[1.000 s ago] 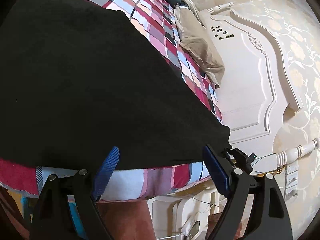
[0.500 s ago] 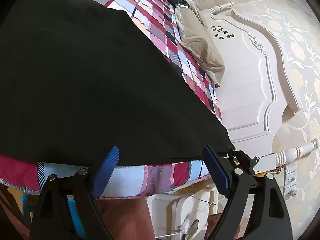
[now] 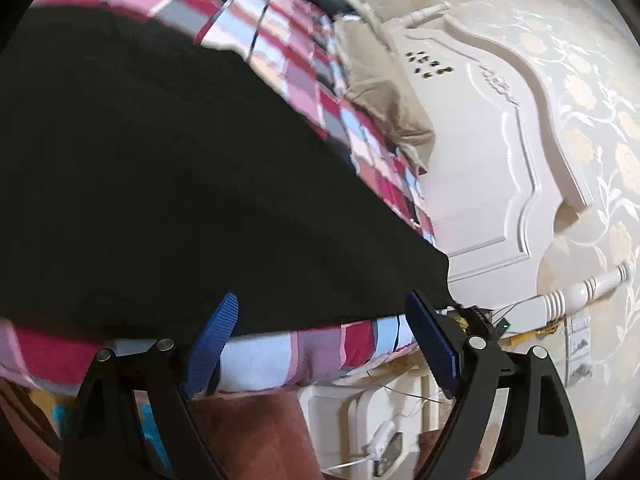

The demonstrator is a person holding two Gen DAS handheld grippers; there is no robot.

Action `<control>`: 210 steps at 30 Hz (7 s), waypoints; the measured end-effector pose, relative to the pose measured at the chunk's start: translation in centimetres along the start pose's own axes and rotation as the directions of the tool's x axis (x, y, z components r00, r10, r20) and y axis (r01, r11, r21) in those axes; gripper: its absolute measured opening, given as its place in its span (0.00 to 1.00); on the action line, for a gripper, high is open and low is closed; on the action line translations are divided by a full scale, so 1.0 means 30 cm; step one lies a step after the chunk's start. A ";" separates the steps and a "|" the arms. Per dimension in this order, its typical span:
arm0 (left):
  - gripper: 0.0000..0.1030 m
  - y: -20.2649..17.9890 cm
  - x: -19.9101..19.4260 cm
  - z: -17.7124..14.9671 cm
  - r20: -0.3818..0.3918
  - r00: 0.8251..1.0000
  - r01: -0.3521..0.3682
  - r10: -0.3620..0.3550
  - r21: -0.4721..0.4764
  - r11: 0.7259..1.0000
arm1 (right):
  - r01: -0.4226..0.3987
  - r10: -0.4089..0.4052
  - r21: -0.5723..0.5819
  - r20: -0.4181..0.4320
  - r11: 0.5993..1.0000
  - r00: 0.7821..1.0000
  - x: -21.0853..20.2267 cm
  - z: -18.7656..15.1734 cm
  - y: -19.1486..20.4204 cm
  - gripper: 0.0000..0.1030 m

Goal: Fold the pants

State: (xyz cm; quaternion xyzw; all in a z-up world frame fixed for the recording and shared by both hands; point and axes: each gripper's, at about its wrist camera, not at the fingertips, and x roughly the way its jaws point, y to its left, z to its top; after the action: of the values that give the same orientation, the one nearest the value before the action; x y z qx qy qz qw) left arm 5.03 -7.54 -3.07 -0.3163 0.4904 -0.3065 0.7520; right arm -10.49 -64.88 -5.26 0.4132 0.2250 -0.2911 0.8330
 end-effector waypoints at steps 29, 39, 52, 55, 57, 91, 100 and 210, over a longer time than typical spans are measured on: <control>0.85 0.353 -0.348 0.317 0.248 0.939 -0.233 0.237 -0.045 0.971 | -0.181 -0.101 -0.581 -0.419 0.794 0.903 0.395 0.179 0.260 0.21; 0.85 0.429 -0.371 0.346 0.227 0.958 -0.166 0.177 -0.067 0.984 | -0.196 -0.015 -0.424 -0.446 0.884 0.895 0.281 0.218 0.303 0.16; 0.85 0.462 -0.365 0.329 0.203 0.971 -0.121 0.127 -0.042 0.992 | -0.385 0.210 -0.410 -0.410 0.827 0.888 -0.084 0.099 0.644 0.16; 0.85 0.455 -0.361 0.318 0.209 0.968 -0.139 0.138 -0.014 0.990 | -0.395 0.221 -0.425 -0.403 0.814 0.888 -0.118 0.013 0.717 0.16; 0.85 0.449 -0.357 0.312 0.210 0.966 -0.153 0.148 0.007 0.988 | -0.394 0.218 -0.447 -0.395 0.803 0.893 -0.126 -0.053 0.761 0.16; 0.86 0.465 -0.353 0.308 0.217 0.967 -0.140 0.133 0.017 0.990 | -0.245 -0.062 -0.779 -0.340 0.577 0.938 0.085 -1.009 1.164 0.20; 0.86 0.459 -0.353 0.301 0.219 0.967 -0.140 0.133 0.018 0.990 | -0.264 -0.071 -0.787 -0.362 0.557 0.930 0.095 -1.065 1.180 0.22; 0.89 0.704 -0.638 0.286 0.266 0.916 -0.271 0.300 -0.142 0.952 | -0.428 -0.025 -0.696 -0.539 0.576 0.842 0.131 -1.141 1.191 0.98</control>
State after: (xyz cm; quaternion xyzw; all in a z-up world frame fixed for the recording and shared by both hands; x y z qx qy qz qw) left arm 9.86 21.63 -6.33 -0.3201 0.4331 -0.1190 0.8341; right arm 11.75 -20.53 -6.84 0.0816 0.4841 0.0566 0.8694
